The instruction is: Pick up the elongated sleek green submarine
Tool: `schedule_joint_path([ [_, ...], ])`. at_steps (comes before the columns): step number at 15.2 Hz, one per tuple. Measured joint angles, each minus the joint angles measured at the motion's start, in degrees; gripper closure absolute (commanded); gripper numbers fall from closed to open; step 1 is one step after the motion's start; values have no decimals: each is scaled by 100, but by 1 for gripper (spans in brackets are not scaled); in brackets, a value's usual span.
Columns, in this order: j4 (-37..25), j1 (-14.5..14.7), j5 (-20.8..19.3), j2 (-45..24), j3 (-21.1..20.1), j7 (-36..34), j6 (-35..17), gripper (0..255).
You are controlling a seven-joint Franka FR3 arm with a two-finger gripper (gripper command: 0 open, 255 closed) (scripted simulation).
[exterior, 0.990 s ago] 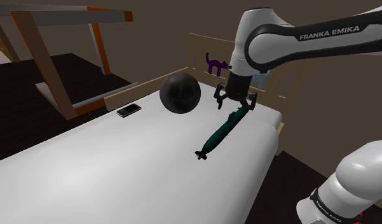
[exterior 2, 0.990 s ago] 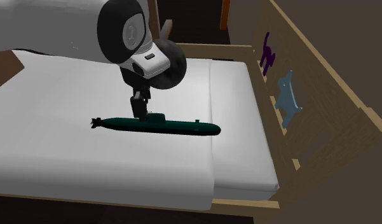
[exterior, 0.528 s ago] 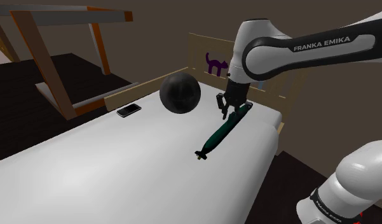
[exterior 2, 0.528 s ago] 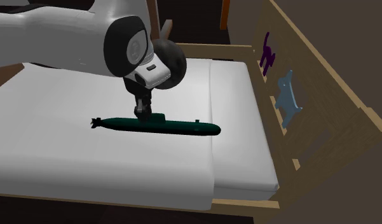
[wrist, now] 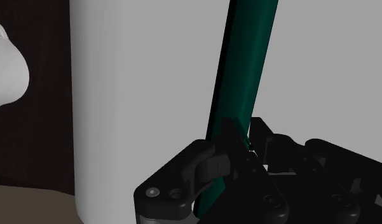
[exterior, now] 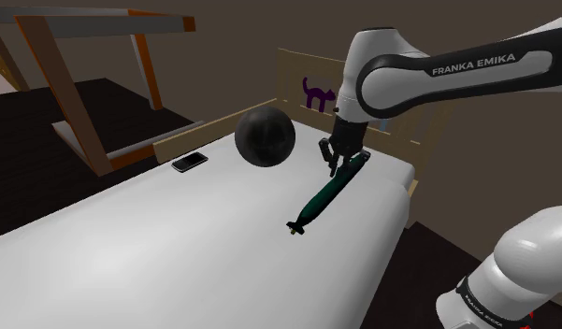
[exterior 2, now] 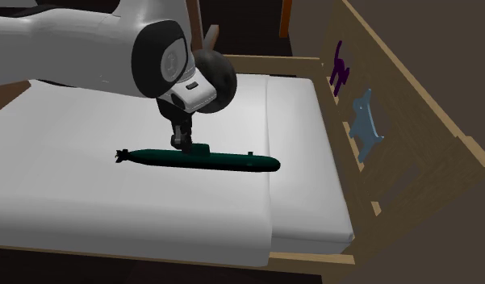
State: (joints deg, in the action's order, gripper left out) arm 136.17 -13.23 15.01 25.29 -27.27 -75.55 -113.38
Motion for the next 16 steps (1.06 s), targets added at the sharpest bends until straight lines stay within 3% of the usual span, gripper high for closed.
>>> schedule_joint_path([
  [16, -979, -46, -107, 164, 205, -46, 1146, 255],
])
